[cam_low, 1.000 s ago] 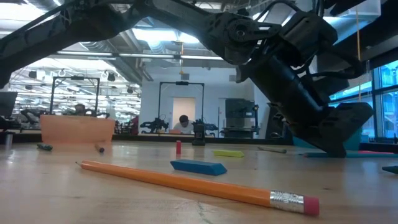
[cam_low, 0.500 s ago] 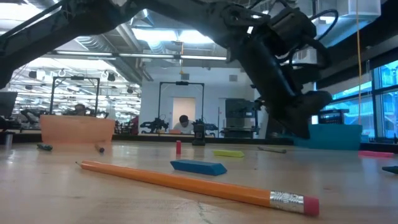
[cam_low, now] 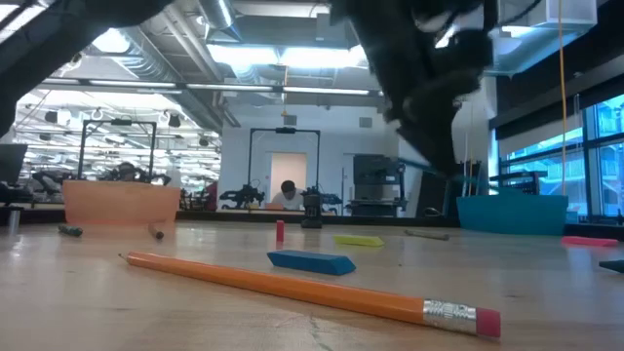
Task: Sort crayons/erasers/pens/pencils in bins
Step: Put the blue pencil into the yellow bin, then put the yellow pencil into the yellow bin
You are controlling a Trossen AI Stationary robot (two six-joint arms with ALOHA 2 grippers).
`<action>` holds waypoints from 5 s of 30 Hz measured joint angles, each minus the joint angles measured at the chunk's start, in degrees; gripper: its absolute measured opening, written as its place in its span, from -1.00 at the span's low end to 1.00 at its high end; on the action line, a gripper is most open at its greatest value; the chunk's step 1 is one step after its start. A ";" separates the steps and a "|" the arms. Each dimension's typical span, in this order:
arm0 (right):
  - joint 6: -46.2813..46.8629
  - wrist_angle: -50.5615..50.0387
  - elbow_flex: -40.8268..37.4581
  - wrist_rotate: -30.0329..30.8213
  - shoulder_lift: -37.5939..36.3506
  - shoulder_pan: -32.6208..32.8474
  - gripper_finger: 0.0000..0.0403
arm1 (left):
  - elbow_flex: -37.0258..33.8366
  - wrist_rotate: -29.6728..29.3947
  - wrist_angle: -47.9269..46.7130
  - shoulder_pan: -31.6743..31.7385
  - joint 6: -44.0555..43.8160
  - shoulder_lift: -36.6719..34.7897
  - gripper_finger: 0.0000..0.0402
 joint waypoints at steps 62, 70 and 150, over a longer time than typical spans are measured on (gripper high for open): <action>-24.49 62.91 -39.63 -31.63 4.79 -21.18 -0.85 | 0.13 -4.47 6.64 -14.74 11.94 -0.74 -0.93; -19.94 57.46 -37.30 -31.68 4.74 -21.18 -0.80 | 0.14 -5.06 7.19 -14.28 11.44 -0.69 -0.73; 18.10 12.43 -18.25 1.35 14.45 -13.37 -0.20 | -70.61 25.33 72.57 3.06 8.90 -35.26 -0.51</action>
